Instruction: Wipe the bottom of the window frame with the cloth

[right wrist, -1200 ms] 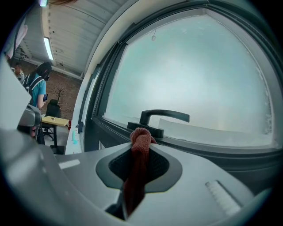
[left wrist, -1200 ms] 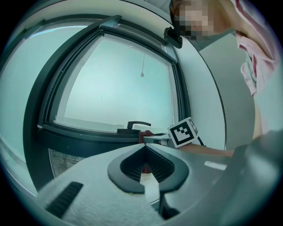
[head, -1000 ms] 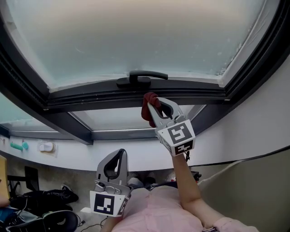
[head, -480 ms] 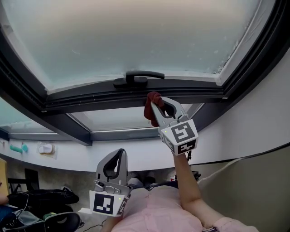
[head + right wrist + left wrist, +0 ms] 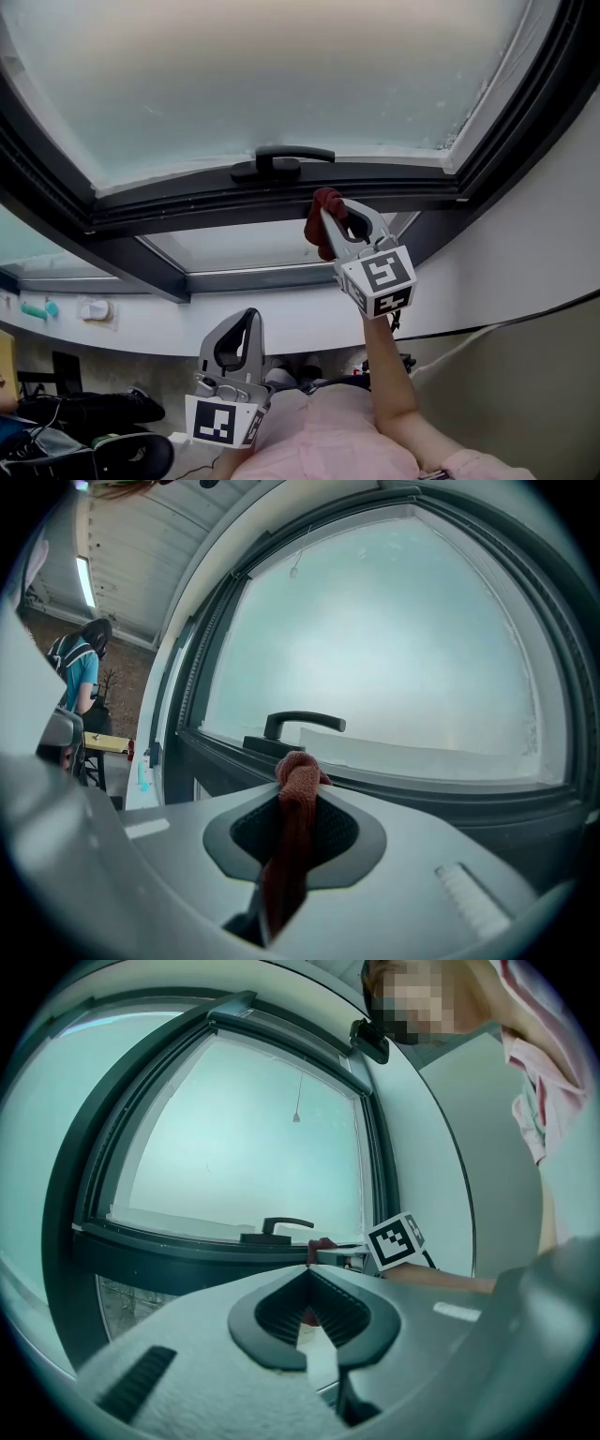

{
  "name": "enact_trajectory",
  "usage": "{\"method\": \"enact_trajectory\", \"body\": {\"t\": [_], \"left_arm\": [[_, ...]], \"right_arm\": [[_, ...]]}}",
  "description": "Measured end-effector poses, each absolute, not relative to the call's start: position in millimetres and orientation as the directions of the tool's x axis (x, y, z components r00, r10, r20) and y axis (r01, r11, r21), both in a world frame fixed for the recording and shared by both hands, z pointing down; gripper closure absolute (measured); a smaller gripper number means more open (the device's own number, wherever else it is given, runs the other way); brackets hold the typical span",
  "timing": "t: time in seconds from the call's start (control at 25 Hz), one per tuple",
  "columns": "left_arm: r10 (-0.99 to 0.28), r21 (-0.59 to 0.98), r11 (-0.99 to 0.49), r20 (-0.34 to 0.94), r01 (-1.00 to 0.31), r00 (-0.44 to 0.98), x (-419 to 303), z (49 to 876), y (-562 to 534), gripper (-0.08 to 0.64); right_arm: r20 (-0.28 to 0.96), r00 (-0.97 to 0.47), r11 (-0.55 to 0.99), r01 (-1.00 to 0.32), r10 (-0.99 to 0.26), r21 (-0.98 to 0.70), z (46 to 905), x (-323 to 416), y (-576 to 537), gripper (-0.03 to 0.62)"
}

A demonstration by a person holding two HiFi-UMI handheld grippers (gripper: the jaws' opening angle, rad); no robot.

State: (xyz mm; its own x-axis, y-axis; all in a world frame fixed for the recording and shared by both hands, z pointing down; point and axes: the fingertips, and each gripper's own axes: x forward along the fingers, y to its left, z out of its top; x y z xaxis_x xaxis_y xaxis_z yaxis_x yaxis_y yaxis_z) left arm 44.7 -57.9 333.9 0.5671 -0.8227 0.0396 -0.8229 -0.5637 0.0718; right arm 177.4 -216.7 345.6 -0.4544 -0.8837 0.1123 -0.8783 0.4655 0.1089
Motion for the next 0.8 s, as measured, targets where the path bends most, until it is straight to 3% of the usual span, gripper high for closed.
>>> {"method": "enact_trajectory", "body": {"t": [0.8], "left_arm": [[-0.819,0.066,-0.571,0.034,-0.818,0.573,62.0,333.3,-52.7,0.56]], "right_arm": [[0.101,-0.433,0.442,-0.892,-0.896,0.1,346.4,205.9,-214.4,0.54]]}}
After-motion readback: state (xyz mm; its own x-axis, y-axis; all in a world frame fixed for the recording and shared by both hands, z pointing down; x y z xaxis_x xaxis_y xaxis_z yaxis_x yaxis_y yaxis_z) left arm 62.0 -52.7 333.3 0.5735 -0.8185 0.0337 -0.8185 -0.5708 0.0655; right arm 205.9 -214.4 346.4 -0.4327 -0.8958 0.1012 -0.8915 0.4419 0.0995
